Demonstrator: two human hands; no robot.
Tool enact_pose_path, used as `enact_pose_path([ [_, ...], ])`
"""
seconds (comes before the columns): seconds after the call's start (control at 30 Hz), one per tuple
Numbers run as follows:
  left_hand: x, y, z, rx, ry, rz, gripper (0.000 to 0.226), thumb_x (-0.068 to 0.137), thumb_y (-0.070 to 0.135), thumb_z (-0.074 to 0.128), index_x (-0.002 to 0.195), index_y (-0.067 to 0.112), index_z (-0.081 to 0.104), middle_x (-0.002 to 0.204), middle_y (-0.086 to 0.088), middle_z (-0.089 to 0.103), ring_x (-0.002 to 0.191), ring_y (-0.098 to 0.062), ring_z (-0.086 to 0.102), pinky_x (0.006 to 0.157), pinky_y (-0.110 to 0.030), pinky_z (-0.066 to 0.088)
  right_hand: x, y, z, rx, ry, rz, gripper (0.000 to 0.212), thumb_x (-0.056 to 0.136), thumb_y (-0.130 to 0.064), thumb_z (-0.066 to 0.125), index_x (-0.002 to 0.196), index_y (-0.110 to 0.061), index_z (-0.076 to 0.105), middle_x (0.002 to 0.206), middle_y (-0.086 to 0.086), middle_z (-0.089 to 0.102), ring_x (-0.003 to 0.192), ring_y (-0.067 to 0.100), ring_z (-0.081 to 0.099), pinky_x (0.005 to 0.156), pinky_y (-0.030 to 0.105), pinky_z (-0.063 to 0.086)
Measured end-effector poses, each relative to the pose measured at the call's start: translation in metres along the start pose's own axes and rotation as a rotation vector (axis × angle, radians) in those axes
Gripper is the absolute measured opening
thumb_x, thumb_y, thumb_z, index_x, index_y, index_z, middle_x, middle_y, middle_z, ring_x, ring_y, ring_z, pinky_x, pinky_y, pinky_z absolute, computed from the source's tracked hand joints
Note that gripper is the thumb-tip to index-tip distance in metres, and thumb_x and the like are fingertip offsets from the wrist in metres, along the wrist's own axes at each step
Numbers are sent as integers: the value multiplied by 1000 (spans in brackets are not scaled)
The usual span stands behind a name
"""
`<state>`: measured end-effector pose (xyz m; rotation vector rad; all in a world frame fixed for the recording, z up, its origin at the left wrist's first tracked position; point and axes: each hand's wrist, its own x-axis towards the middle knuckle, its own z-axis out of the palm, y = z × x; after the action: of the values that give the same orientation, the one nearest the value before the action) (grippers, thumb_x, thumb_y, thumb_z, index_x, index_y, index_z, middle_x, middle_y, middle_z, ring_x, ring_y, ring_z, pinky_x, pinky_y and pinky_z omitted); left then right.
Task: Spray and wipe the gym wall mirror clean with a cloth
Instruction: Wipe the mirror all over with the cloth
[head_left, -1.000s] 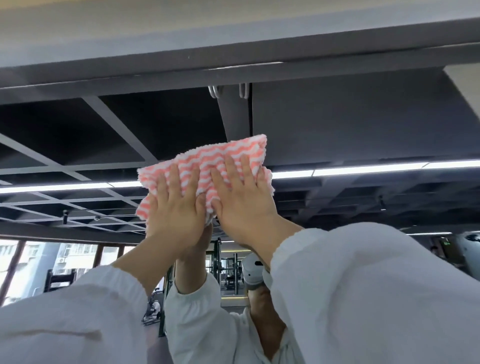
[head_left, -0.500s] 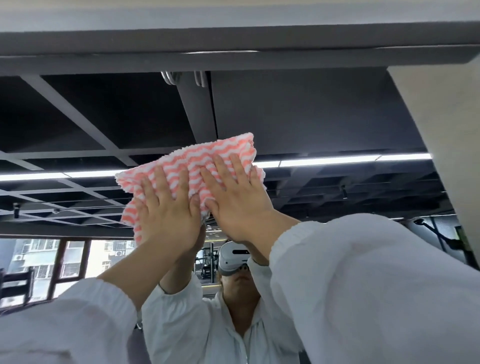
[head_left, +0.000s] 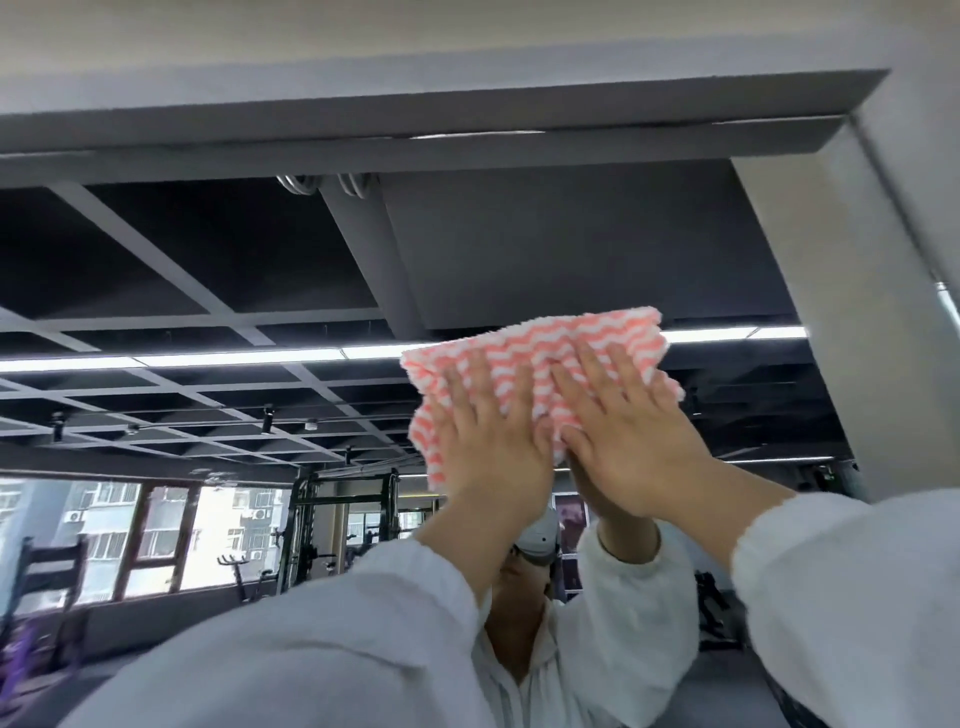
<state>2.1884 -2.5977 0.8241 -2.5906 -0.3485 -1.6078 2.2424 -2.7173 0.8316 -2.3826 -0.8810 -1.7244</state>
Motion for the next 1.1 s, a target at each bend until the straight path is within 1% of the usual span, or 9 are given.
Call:
enact_pose_path([
  [0.03, 0, 14, 4, 8, -6, 28, 58, 100, 46, 11, 145, 34, -23, 148, -8, -39, 134, -34, -37, 112, -48, -14, -7, 16, 3, 26, -25, 33, 68, 98, -47, 4, 144, -11, 37, 149, 15, 35, 131, 43, 40, 91, 63, 41],
  [0.1, 3, 31, 11, 30, -11, 77, 58, 99, 48, 11, 145, 35, -23, 147, -6, -40, 131, -30, -40, 112, -47, -14, -17, 41, 8, 42, -71, 57, 65, 100, -47, 4, 143, -13, 39, 146, 16, 42, 128, 44, 44, 87, 64, 43],
  [0.17, 7, 36, 12, 61, 1, 116, 57, 99, 49, 10, 144, 36, -22, 142, -1, -44, 125, -24, -43, 112, -45, -15, -23, 50, 4, 62, -84, 65, 65, 95, -53, -3, 149, -20, 13, 156, 12, 18, 139, 41, 26, 100, 62, 34],
  [0.23, 14, 30, 9, 123, 12, 150, 57, 99, 49, 9, 141, 35, -26, 141, 0, -43, 125, -23, -42, 112, -44, -16, -22, 50, 9, 24, -93, 44, 70, 77, -56, -18, 140, -26, -24, 152, 4, -26, 145, 36, -10, 114, 55, 10],
  [0.3, 23, 21, 0, 198, 17, 158, 55, 99, 48, 7, 138, 34, -30, 148, -4, -38, 133, -27, -37, 113, -43, -17, -16, 43, 8, 44, -83, 43, 69, 72, -56, -23, 133, -26, -36, 141, 1, -43, 141, 33, -25, 115, 50, -3],
  [0.4, 38, 6, -17, 213, 4, 120, 55, 100, 46, 8, 143, 35, -25, 151, -2, -34, 139, -27, -30, 113, -40, -16, 2, 26, -2, 62, -79, 50, 62, 98, -52, 2, 143, -24, -30, 142, 2, -44, 140, 33, -28, 115, 48, -8],
  [0.47, 48, -7, -27, 202, 10, 88, 55, 101, 45, 9, 144, 36, -23, 152, -1, -33, 140, -27, -28, 113, -41, -15, 18, 14, -8, 66, -78, 46, 63, 100, -48, 9, 145, -25, -28, 146, 3, -41, 140, 33, -29, 114, 48, -10],
  [0.97, 142, -178, -84, 231, 256, 3, 59, 101, 45, 17, 149, 29, -14, 156, -5, -22, 143, -31, -18, 116, -50, -8, 183, -114, -46, 133, 56, -57, 61, 98, -56, 15, 149, -37, -12, 157, 3, -23, 143, 33, -22, 114, 55, -11],
  [1.1, 165, -203, -105, 123, 308, -56, 53, 102, 43, 14, 149, 34, -9, 158, -3, -15, 144, -28, -14, 116, -46, -7, 217, -143, -55, 120, 137, -55, 57, 99, -53, 16, 149, -39, -7, 158, 1, -19, 143, 34, -18, 113, 57, -10],
])
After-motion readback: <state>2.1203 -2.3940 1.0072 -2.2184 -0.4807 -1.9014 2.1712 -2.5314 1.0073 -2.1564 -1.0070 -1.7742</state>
